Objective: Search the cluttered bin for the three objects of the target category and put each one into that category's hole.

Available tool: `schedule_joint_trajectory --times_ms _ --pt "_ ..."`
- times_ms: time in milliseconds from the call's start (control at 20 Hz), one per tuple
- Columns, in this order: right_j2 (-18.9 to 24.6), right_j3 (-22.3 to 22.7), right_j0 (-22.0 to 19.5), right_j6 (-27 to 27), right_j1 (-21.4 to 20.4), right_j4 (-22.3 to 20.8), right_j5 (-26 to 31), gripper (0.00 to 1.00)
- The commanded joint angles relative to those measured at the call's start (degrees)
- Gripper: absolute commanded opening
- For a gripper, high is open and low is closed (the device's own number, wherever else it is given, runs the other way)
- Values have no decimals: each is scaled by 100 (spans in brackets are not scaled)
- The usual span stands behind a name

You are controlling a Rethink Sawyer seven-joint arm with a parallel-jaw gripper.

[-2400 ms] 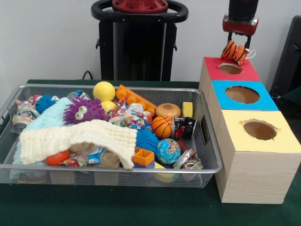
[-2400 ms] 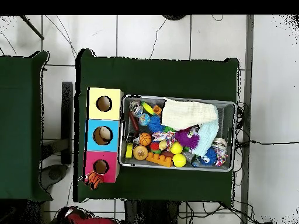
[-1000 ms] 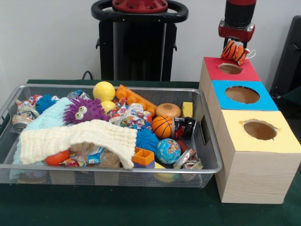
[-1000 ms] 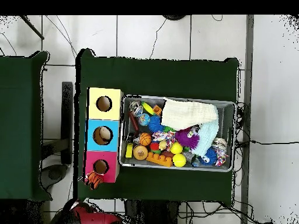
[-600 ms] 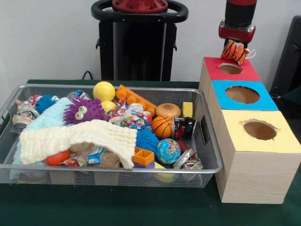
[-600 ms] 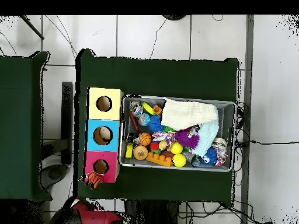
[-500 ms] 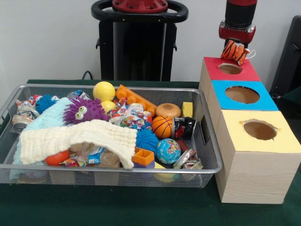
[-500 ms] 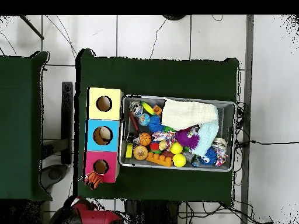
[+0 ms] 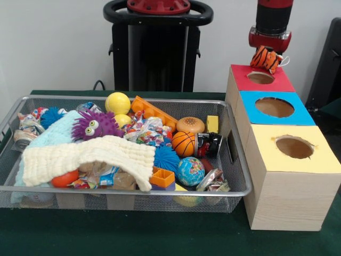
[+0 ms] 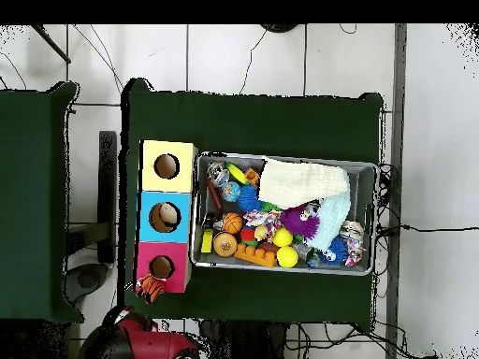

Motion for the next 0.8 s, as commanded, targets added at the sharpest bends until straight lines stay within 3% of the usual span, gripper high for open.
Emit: schedule_joint_trajectory --times_ms 50,350,800 --pt "-40 -949 -154 417 51 -73 340 100" --pt "-115 -986 -101 404 -11 -74 488 100" --pt "-636 -1397 283 448 -445 11 1600 100"
